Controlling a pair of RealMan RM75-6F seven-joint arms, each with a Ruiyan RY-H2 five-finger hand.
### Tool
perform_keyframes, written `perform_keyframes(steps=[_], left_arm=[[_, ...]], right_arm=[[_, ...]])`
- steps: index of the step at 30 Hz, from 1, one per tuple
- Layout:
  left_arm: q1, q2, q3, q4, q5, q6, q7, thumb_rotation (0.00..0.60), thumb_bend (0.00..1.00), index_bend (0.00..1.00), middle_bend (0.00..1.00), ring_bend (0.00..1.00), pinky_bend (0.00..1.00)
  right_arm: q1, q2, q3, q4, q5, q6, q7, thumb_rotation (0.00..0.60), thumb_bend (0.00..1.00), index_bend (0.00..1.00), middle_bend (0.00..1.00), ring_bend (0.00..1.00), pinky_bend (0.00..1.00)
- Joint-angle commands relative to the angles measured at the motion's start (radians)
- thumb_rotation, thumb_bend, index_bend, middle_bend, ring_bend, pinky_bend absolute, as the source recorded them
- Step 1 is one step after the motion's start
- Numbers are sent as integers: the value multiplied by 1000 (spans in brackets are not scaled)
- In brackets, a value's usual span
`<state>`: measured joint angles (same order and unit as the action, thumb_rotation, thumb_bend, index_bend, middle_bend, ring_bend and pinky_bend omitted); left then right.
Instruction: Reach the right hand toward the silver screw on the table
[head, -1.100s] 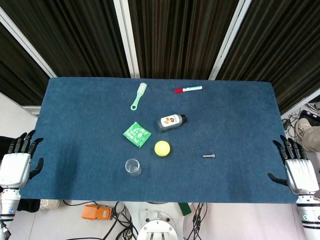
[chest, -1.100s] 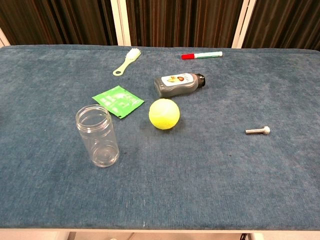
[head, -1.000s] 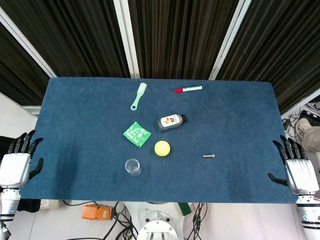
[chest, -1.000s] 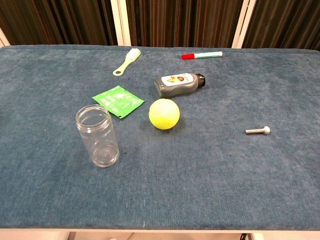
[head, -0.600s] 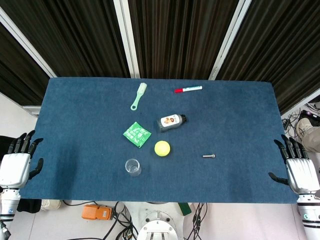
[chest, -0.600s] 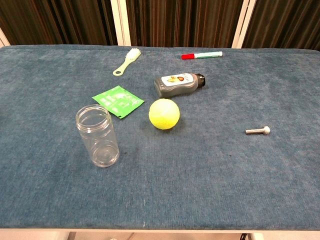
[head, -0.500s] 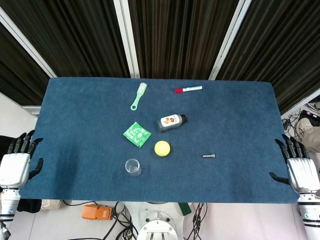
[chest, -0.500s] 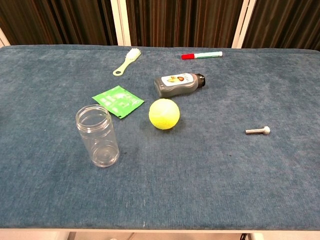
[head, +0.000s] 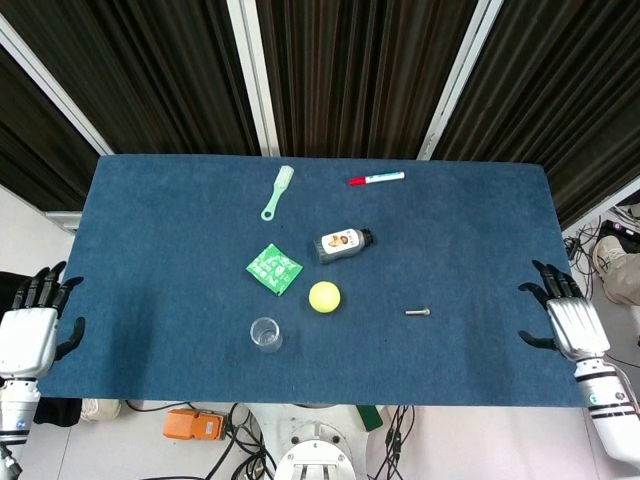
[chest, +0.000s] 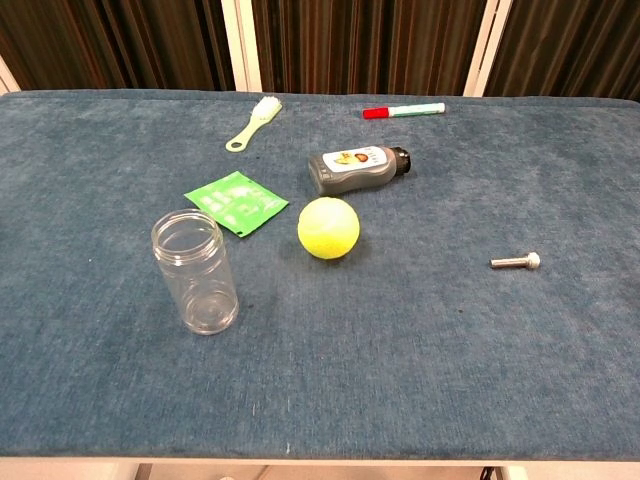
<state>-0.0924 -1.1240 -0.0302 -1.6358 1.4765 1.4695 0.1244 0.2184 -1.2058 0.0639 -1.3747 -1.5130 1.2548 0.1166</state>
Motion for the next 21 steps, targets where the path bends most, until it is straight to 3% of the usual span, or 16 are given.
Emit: perform_keyframes(steps=[1,10,21], left_arm=[[-1,0,-2,0,-3,-3,-1,600,415,192,39,27,117],[0,2,-2,-6,-13,-9,0,600,423,192,39,29,117],[-1,3,-7,-4,-20,-13,-10,600,423,192,39,29,117]], right_arm=[[74,-73,9,98,4,-95,60,600,359,391,89,86,161],[182,-188,-5,151,-33,-199,50,600,459,436,90,102,180],[274,-286,-11,184,-29,-292,51,600,464,470,89,109,191]])
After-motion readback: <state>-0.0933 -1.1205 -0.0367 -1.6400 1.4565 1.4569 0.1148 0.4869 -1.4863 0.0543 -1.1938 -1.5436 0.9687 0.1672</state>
